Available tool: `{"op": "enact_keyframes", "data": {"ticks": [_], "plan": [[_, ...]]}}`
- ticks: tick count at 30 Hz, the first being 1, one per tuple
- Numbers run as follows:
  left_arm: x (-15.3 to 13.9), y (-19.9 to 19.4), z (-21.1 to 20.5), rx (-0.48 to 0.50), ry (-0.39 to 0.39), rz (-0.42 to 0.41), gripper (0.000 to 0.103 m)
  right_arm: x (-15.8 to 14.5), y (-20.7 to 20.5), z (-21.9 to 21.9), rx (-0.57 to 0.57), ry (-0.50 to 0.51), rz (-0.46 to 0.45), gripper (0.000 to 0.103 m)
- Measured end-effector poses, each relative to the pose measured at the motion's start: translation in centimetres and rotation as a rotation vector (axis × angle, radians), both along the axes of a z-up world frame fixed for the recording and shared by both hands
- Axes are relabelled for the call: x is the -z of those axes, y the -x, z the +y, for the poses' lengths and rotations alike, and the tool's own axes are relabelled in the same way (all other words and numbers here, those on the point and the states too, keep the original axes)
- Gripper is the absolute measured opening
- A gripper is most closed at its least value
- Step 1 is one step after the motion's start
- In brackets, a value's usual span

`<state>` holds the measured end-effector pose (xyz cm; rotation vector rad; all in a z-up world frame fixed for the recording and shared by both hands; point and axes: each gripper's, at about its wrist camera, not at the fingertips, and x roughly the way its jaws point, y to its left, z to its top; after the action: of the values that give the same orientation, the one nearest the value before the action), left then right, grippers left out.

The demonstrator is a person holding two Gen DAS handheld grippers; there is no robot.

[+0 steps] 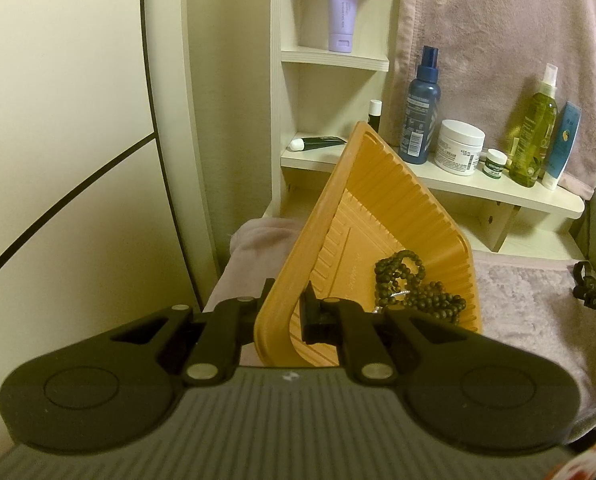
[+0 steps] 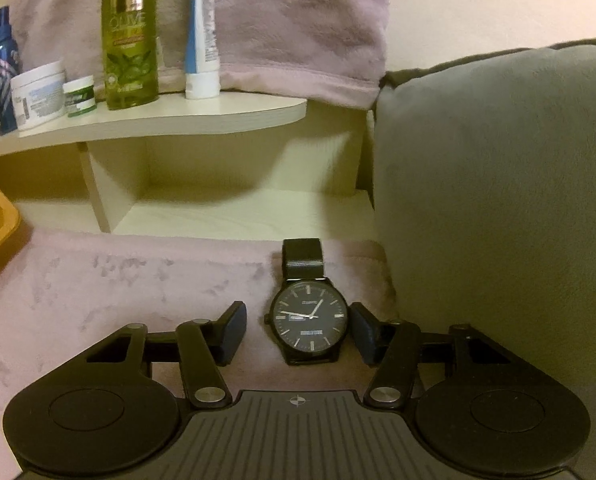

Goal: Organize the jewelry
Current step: 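Grasp the black wristwatch by its face with the right gripper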

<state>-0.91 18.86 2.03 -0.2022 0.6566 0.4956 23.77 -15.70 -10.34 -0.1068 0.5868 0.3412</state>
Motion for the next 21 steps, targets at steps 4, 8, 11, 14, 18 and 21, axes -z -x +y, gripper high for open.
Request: {"op": "enact_keyframes", "data": {"ticks": [4,8,11,14,18,21], "plan": [[0.0,0.0,0.0,0.0,-0.001,0.0,0.009,-0.1,0.0,-0.4,0.009,-0.013,0.004,0.046],[0.0,0.0,0.0,-0.002,-0.001,0.001,0.009,-0.3,0.2,-0.6,0.006,-0.012,0.003,0.045],[0.0,0.0,0.0,-0.001,0.0,0.0,0.009,-0.6,0.9,-0.6,0.012,-0.017,0.001,0.045],[0.0,0.0,0.0,-0.002,0.0,0.0,0.009,-1.0,1.6,-0.8,0.012,-0.036,0.0,0.045],[0.0,0.0,0.0,-0.001,0.0,-0.001,0.009,-1.6,2.8,-1.0,0.009,-0.057,-0.003,0.045],[0.0,0.0,-0.1,0.0,-0.002,-0.002,0.009,-2.0,3.8,-0.9,0.005,-0.077,0.002,0.045]]}}
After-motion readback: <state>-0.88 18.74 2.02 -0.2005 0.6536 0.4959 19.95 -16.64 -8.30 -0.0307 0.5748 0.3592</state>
